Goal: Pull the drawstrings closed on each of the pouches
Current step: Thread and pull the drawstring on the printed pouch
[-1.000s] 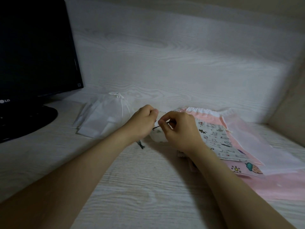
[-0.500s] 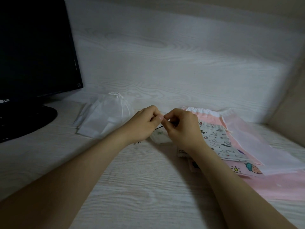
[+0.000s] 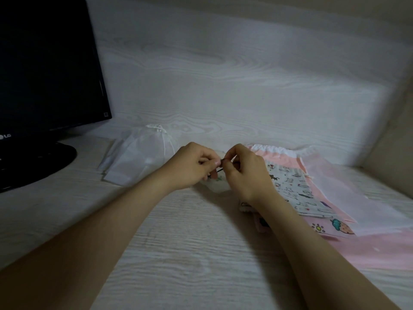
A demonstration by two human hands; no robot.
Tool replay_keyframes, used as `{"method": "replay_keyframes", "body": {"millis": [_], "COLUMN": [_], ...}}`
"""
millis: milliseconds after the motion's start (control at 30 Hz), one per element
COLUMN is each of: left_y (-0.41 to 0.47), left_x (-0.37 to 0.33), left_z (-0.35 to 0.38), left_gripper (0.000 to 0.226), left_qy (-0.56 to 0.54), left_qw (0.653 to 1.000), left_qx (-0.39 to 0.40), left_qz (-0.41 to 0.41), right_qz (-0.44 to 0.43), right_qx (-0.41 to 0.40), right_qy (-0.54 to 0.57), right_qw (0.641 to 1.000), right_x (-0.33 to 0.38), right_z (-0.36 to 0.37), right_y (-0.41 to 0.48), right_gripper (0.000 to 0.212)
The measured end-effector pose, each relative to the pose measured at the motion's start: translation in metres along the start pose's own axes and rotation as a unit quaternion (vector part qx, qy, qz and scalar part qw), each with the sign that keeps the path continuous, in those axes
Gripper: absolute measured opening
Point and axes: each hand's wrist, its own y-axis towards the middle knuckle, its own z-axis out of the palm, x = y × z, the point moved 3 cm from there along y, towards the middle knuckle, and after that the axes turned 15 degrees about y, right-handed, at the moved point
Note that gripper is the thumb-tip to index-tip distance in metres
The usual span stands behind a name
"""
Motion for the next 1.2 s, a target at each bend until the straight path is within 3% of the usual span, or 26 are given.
{"method": "replay_keyframes", "body": {"millis": [200, 467, 700, 833, 933, 1033, 1200], "left_y": [-0.005, -0.006, -0.007, -0.006, -0.006, -0.006, -0.003], "left_x": [-0.002, -0.003, -0.001, -0.006, -0.009, -0.010, -0.004], "left_z": [0.000, -0.001, -0.001, 0.002, 0.004, 0.003, 0.002], "left_gripper": [0.018, 0.020, 0.024, 0.030, 0.018, 0.020, 0.023], "left_qy": [-0.016, -0.011, 0.076, 0.125, 0.129, 0.123, 0.112], "left_qw": [0.999, 0.998, 0.997, 0.991, 0.990, 0.990, 0.993], "left_qx": [0.021, -0.004, 0.001, 0.000, -0.003, -0.011, -0.015], "left_qz": [-0.032, -0.065, -0.010, 0.038, 0.055, 0.064, 0.044], "right_qz": [-0.018, 0.010, 0.027, 0.090, 0.143, 0.168, 0.238], "right_qx": [0.014, 0.048, 0.034, 0.017, 0.011, 0.013, -0.002], "right_qy": [-0.029, -0.135, -0.042, 0.048, 0.112, 0.155, 0.321], "right_qw": [0.999, 0.990, 0.998, 0.995, 0.983, 0.973, 0.917], "right_x": [0.004, 0.005, 0.011, 0.011, 0.007, 0.008, 0.010], "right_z": [0.001, -0.006, -0.003, -0.004, -0.005, -0.005, -0.010], "right_y": [-0.004, -0.004, -0.004, -0.001, 0.000, 0.001, 0.000], "right_gripper": [0.005, 0.022, 0.022, 0.032, 0.035, 0.033, 0.030]}}
